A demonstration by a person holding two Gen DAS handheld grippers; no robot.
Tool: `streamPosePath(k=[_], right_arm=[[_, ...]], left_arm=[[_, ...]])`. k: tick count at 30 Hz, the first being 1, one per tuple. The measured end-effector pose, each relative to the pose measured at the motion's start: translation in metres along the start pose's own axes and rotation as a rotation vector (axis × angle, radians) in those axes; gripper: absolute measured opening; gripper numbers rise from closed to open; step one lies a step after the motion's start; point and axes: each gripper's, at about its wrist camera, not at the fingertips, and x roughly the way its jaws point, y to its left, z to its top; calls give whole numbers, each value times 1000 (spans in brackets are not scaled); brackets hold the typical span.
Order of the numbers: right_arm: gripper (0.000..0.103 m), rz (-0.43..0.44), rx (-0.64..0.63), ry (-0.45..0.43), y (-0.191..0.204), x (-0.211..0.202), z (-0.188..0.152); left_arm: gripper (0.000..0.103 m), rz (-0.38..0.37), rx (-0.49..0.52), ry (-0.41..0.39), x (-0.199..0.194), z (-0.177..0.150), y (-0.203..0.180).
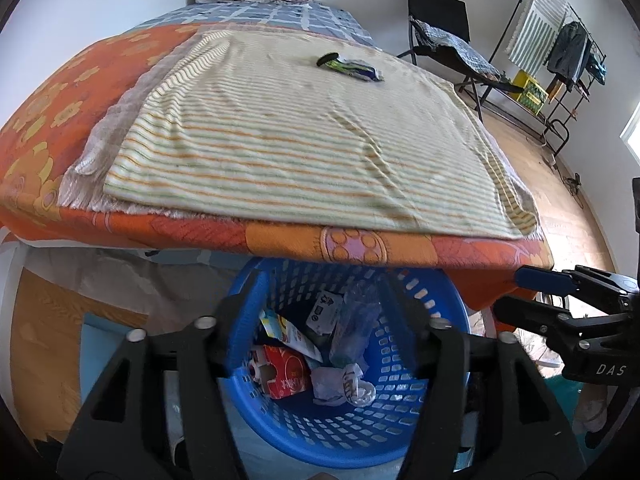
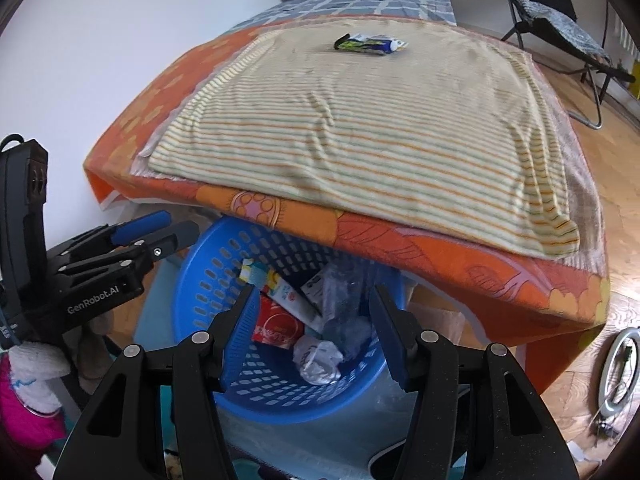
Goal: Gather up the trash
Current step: 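Move both tools over the bed toward the blue-green snack wrapper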
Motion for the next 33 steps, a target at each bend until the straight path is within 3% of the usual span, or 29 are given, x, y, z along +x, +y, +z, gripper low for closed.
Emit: streamPosePath(k=[4, 12, 22, 33], right_arm=[[69, -56, -15, -25, 1, -6, 12], [69, -62, -19, -41, -3, -9, 39], [69, -110, -74, -171, -37, -13, 90], [69, 16, 133, -146, -106, 24, 181]], left_arm=[[64, -11, -36, 2, 3, 11, 7], [64, -13, -56, 8, 10, 43, 15], [64, -15, -12, 1, 24, 108, 15], [64, -19, 24, -4, 88, 186, 4]])
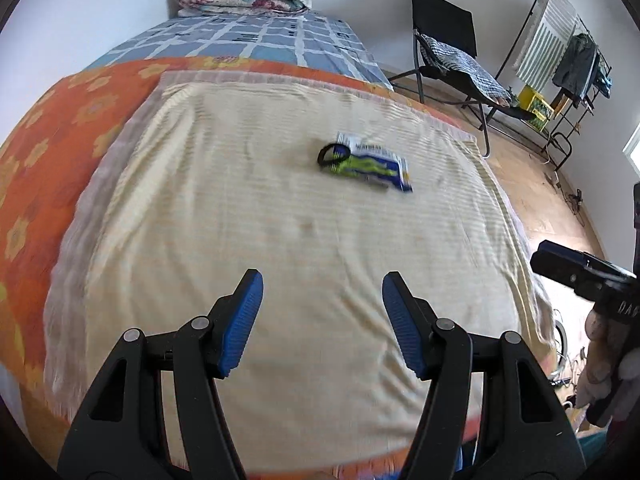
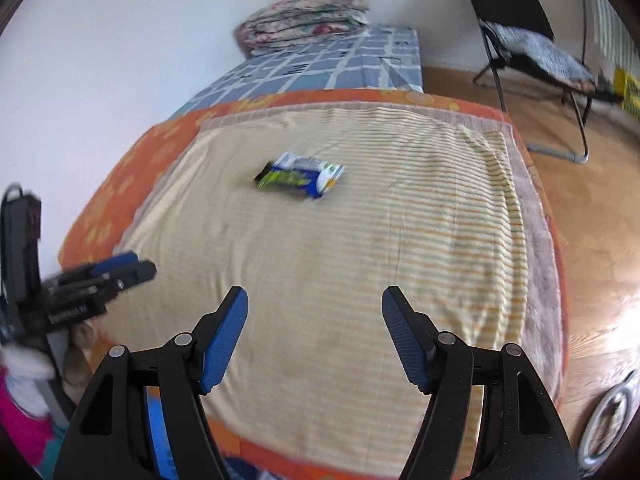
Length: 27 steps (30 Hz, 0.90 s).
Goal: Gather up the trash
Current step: 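Move both tools over the bed toward the blue-green snack wrapper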
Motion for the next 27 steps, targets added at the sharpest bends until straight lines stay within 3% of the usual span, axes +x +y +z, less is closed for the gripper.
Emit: streamPosePath(k=[13, 19, 27], right_arm=[[69, 139, 354, 59, -58, 81, 50], [69, 192, 359, 77, -54, 113, 66], [69, 255, 462, 78, -59, 149, 76]], left_arm=[[64, -7, 44, -4, 79, 69, -21], [64, 23, 75, -8, 106, 83, -24], [64, 27, 66, -13, 127, 90, -18]])
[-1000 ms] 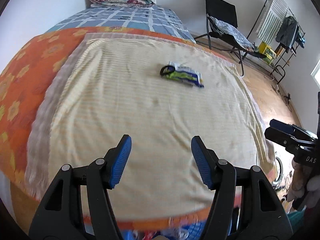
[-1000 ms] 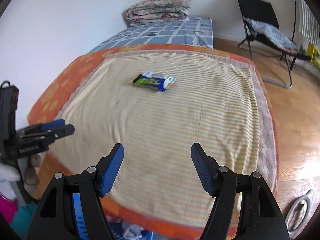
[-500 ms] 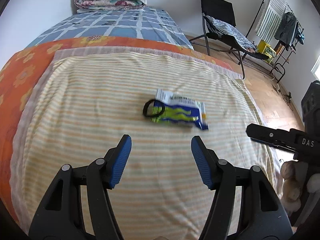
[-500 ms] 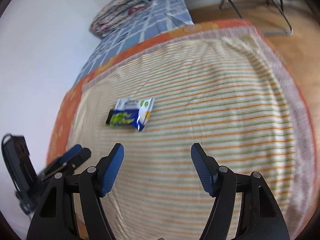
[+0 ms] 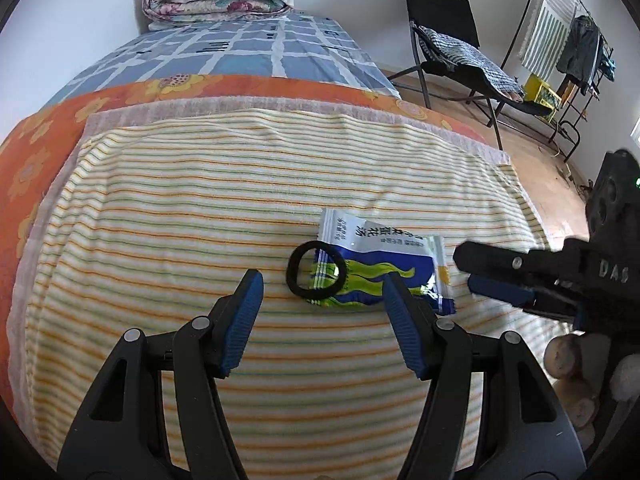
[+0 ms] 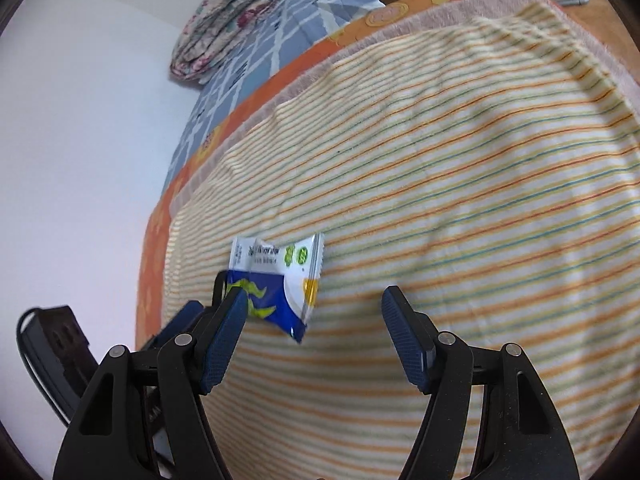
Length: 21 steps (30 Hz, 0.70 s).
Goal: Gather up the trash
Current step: 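Move both tools over the bed toward the blue-green snack wrapper, then grasp the blue-green snack wrapper with the right tool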
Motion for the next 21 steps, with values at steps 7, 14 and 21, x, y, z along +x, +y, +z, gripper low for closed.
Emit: streamPosePath(k=[7, 14, 21], right_arm=[[69, 46, 21, -21, 4, 14, 7], [61, 60, 14, -19, 11, 24, 7], [25, 45, 19, -1, 11, 29, 4]], left_arm=[[40, -37, -49, 26, 11, -1, 14], [22, -91, -61, 24, 12, -1, 16], [11, -78, -68, 16, 11, -3, 21]])
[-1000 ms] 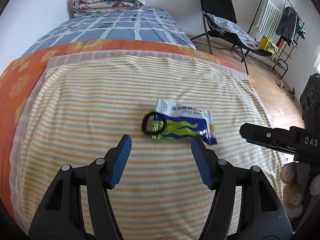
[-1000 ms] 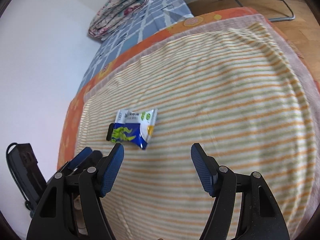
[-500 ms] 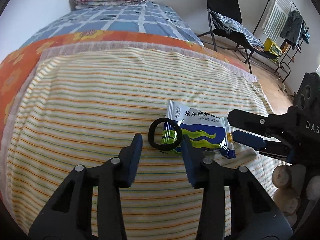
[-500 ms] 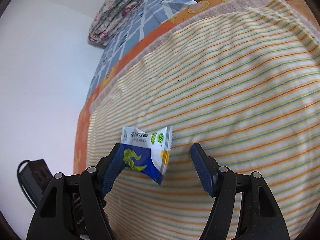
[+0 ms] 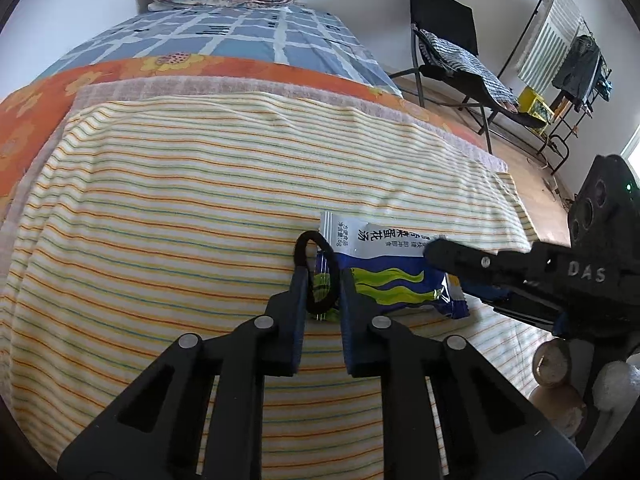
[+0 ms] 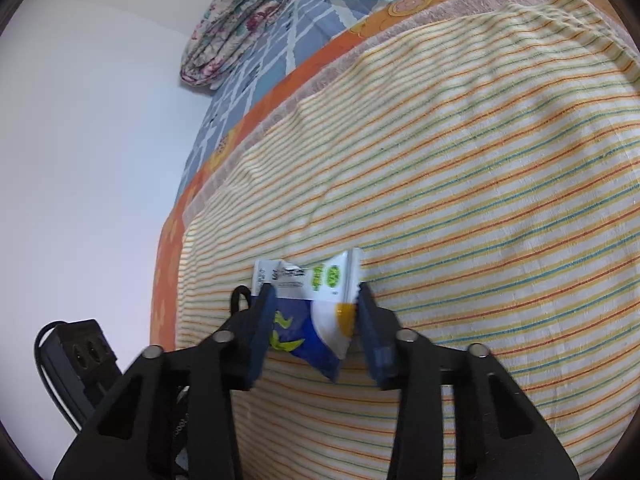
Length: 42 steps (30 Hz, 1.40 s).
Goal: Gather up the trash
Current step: 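Grasp the blue-green snack wrapper with the right tool, then carry the snack wrapper over the blue basket and open the right tool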
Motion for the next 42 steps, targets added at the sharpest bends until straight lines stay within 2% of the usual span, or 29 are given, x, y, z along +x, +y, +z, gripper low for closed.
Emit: streamPosePath(k=[1, 2, 5, 8, 15, 21, 28, 38, 42], right_arm=[[22, 2, 3, 2, -1, 0, 0], [14, 3, 4, -1, -2, -2, -1], [12, -2, -22, -12, 4, -7, -3], [10, -39, -109, -27, 21, -13, -6], [8, -115, -269, -79, 55, -36, -17], [6, -161, -345, -122, 68, -60, -25], [6, -202, -398, -124, 70, -85, -40], [6, -216, -466, -141, 82, -149, -83], [6, -222, -521, -165, 90, -178, -109]], left_arm=[[9, 2, -3, -3, -1, 0, 2], [6, 2, -9, -7, -3, 1, 5], [5, 2, -24, -22, -10, 2, 11], [5, 11, -23, -34, -17, 5, 14], [5, 30, -6, -54, -36, 5, 17], [5, 36, 2, -66, -50, 1, 19], [5, 41, 32, -73, -73, -7, 12], [5, 32, 71, -86, -139, -36, -3], [5, 56, 135, -117, -171, -56, -20]])
